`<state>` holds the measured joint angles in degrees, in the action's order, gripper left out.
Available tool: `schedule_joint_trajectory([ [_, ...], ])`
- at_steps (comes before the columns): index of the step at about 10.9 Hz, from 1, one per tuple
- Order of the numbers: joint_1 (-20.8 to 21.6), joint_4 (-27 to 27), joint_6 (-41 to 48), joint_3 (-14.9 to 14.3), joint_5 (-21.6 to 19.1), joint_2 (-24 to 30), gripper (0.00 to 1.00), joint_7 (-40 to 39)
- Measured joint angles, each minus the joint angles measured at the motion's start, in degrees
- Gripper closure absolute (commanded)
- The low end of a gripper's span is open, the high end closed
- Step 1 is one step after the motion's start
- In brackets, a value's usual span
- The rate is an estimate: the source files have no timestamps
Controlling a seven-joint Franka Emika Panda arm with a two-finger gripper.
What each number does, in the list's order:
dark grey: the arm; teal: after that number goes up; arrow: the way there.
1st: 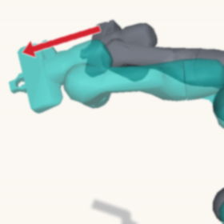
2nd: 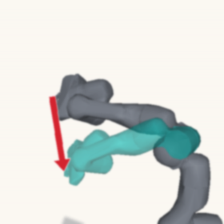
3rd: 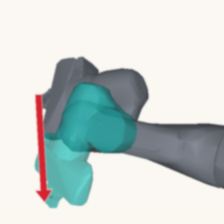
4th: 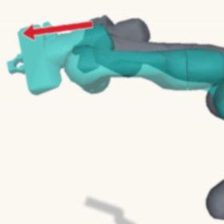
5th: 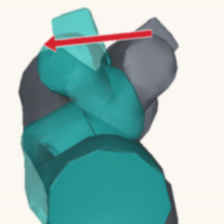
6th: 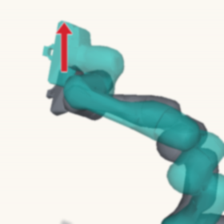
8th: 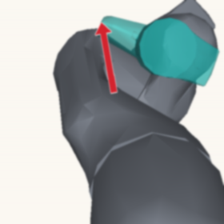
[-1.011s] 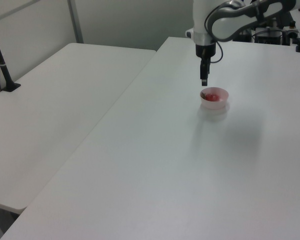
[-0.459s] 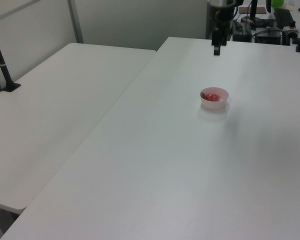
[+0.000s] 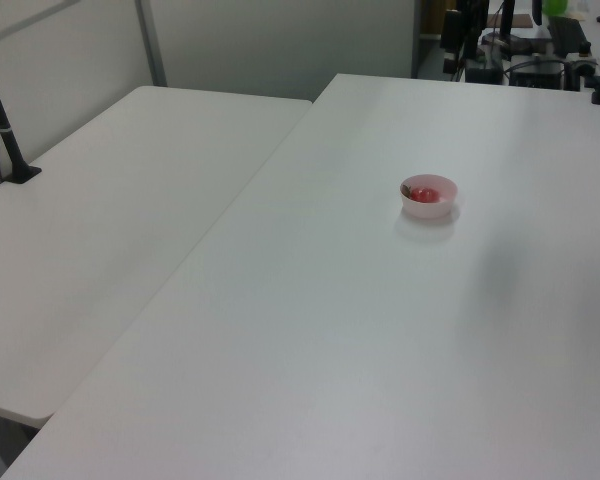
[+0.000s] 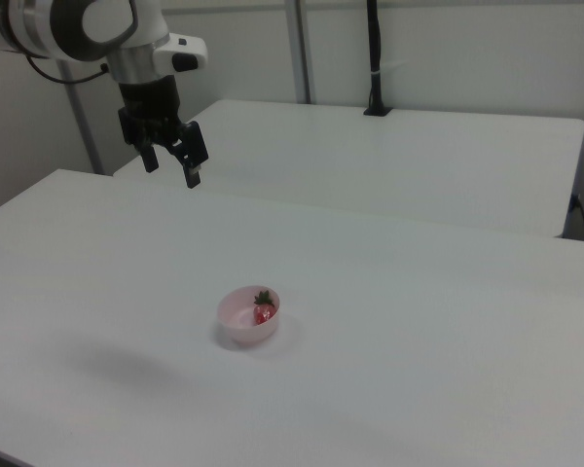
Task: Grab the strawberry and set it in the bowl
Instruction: 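Open the gripper to release the strawberry and raise the arm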
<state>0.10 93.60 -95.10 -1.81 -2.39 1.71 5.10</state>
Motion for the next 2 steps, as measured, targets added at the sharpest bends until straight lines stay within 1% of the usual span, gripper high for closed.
schedule_joint_trajectory([
  [2,0.14,0.01,-0.19,-0.52,0.00,-0.13,0.00,0.01],
])
